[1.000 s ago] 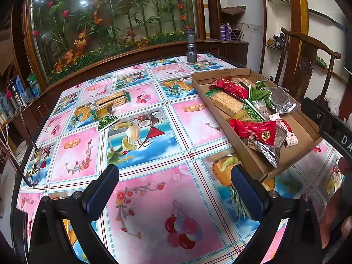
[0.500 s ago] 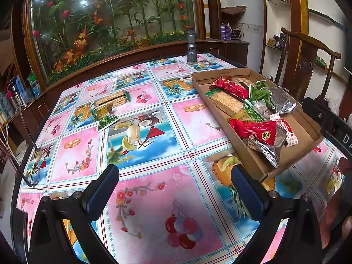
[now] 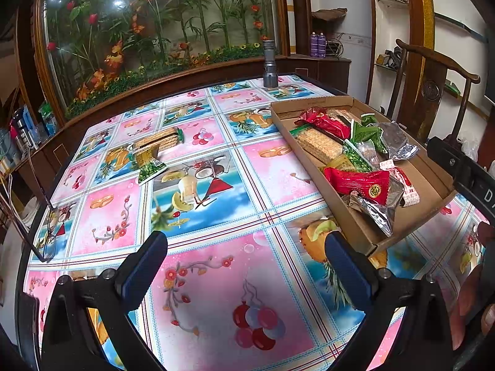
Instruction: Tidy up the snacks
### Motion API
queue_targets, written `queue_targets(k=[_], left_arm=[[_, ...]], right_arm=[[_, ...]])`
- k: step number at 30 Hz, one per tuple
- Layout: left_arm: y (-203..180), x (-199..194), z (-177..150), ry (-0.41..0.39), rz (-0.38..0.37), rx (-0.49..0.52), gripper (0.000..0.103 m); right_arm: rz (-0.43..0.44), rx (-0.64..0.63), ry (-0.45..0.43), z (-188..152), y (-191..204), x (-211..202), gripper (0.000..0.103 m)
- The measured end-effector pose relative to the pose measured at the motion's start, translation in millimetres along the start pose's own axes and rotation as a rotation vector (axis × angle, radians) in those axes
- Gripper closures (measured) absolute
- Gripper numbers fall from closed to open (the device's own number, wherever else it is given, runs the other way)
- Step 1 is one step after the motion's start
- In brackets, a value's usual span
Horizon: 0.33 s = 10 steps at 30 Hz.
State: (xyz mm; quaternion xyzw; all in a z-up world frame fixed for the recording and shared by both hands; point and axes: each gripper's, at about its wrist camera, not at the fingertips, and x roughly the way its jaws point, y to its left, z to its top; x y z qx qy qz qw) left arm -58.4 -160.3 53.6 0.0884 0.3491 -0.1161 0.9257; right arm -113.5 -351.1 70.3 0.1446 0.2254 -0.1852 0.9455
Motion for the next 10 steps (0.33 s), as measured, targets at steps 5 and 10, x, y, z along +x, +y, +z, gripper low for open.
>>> queue_targets(k=[5,10], left_arm=[[0.3,-0.7,-0.8,0.001,-0.015,0.01,0.002],[0.8,-8.4,-2.6,-0.027,-0.045,0.027,0.002]], right_arm=[[0.0,0.001,-0.001,-0.2,0.1,-0.3,0.001],[0.0,0.002,-0.002,0.0,0.6,-0.7,0.001]])
